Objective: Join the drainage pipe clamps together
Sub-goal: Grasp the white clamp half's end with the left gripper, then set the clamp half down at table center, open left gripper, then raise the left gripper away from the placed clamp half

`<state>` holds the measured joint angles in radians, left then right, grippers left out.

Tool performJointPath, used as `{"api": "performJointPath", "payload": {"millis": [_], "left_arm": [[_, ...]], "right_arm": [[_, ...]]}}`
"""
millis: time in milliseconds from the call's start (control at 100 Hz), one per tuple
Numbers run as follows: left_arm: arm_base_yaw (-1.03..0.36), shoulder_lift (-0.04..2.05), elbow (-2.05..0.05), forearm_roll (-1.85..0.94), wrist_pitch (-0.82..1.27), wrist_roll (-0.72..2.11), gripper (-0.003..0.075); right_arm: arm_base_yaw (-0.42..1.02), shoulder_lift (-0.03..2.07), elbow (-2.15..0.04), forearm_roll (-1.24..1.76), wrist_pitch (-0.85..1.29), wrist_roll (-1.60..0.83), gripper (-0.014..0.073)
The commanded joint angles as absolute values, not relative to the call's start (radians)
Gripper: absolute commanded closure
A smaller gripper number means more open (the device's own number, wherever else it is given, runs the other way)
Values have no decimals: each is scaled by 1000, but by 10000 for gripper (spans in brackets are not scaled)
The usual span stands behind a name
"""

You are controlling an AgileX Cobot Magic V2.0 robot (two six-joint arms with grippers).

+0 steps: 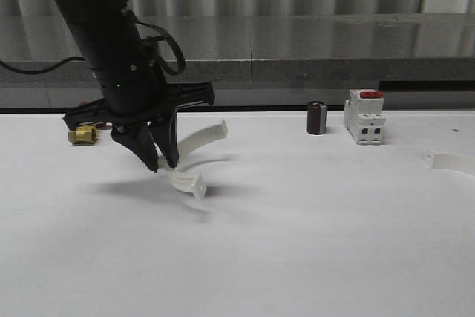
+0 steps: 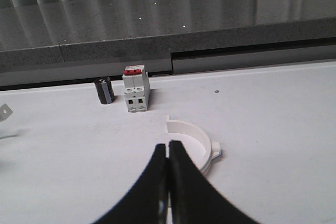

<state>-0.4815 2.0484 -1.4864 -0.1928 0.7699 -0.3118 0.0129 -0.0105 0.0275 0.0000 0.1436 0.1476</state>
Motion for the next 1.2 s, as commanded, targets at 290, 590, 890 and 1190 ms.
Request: {"api": "performJointPath", "payload": {"millis": [290,590,890,1190], "left_arm": [[-520,2062,-1549,-214,761,-338,620],[-520,2062,-1549,-237,772,-338,104],[-520,1971,-1549,-242,754,-218,52],[-480,1686,-1480,-215,676,-89,52]], "right_arm": [[13,-31,12,0,58,141,711],[13,-31,12,0,58,141,711],[13,-31,12,0,58,141,711],[13,-31,12,0,58,141,711]]}}
